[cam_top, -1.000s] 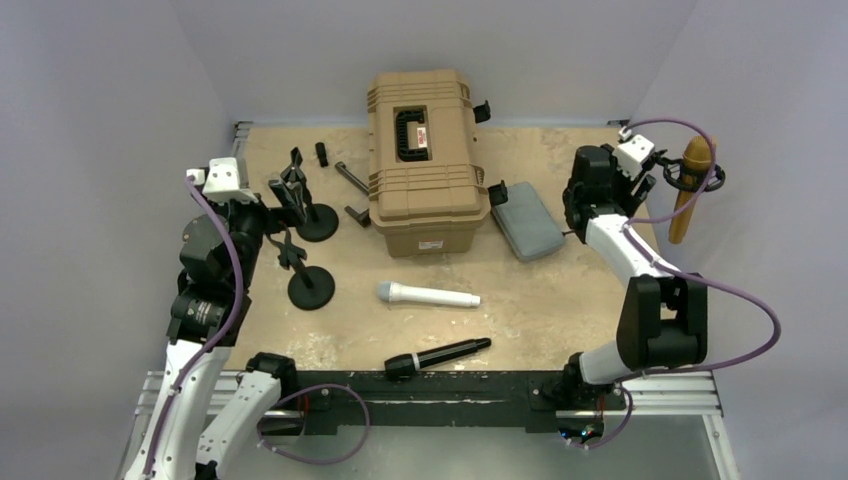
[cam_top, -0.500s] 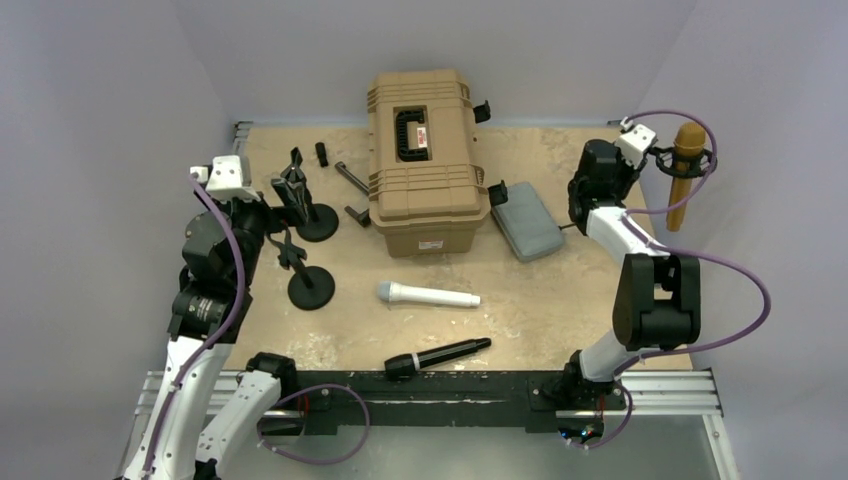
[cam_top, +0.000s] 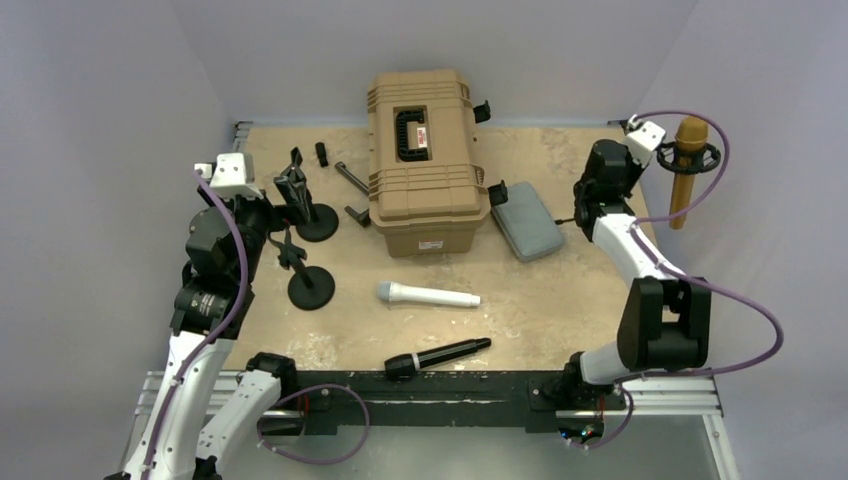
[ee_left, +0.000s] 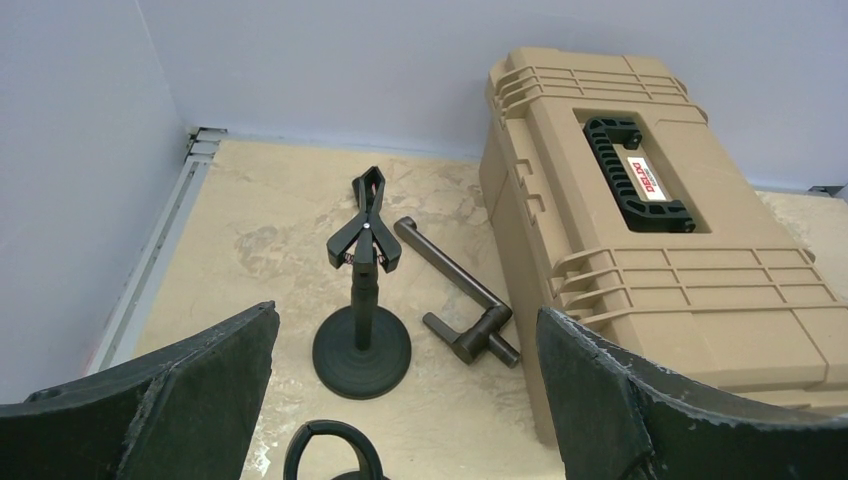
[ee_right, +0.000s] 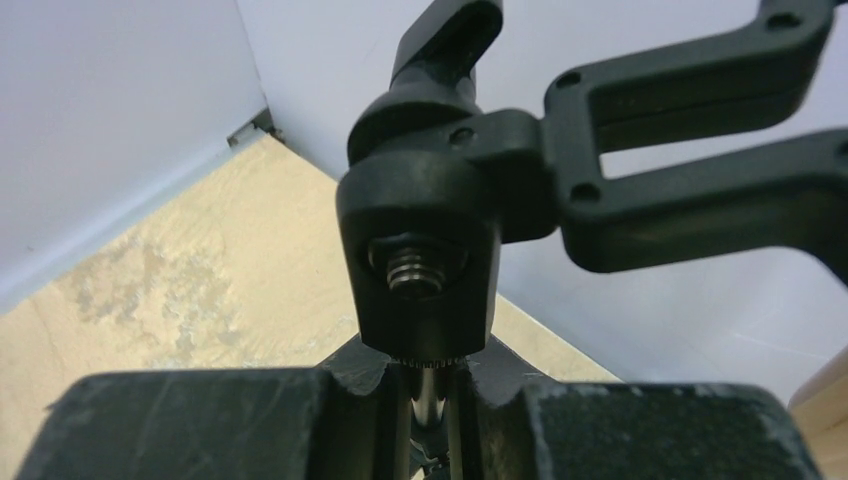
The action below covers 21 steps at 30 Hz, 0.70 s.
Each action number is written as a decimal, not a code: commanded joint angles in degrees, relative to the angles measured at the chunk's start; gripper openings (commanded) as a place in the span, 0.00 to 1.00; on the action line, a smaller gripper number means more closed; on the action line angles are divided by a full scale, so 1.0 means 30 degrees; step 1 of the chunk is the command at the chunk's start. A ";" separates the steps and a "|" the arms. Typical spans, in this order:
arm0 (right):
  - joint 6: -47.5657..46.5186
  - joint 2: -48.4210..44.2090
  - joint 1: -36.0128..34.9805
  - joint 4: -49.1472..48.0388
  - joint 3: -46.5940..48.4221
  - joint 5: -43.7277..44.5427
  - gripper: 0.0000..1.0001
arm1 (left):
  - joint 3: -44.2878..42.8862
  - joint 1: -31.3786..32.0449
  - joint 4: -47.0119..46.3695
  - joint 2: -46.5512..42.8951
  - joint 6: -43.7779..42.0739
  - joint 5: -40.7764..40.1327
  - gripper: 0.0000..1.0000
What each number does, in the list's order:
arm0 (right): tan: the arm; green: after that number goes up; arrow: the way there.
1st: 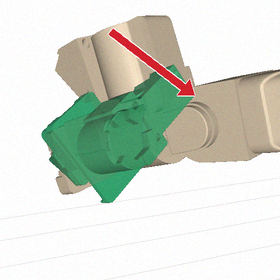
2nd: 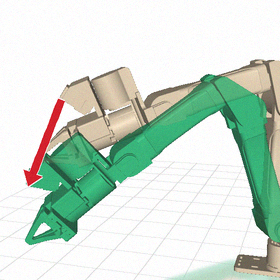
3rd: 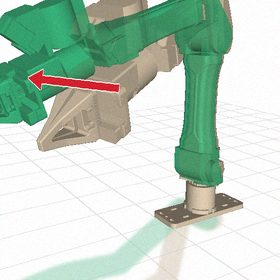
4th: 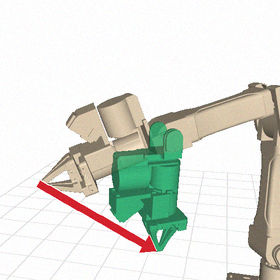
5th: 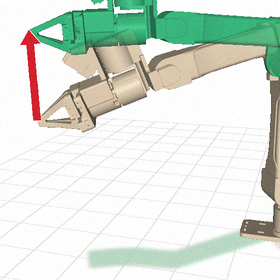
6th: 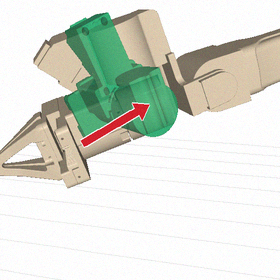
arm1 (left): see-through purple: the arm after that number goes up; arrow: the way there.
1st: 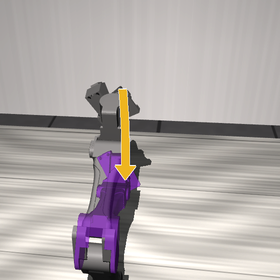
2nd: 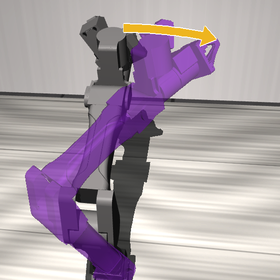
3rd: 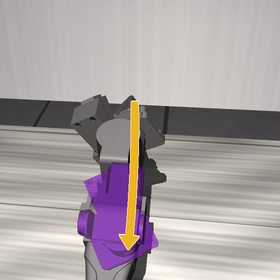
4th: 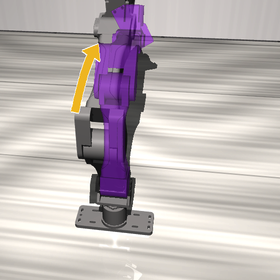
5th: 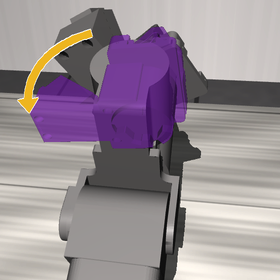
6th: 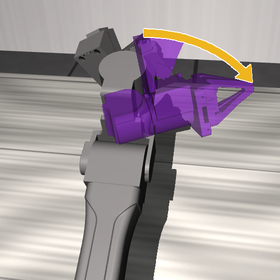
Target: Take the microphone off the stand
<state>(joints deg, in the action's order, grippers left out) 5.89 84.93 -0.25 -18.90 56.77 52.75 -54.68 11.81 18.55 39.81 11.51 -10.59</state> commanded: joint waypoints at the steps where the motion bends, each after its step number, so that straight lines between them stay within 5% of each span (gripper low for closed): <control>1: -0.0714 -0.2316 0.0005 -0.1128 0.1111 0.0250 0.00 | -0.0745 0.0135 -0.0377 0.0037 0.0264 0.0278 0.97; 21: 0.4175 -0.8053 -0.1337 0.8647 0.2155 -0.4865 0.00 | -0.0756 0.0149 -0.0381 0.0307 0.0513 0.0715 0.97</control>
<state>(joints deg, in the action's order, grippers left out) 15.25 66.94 -1.19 4.40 62.57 41.98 -54.68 11.81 18.55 40.40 11.68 -9.87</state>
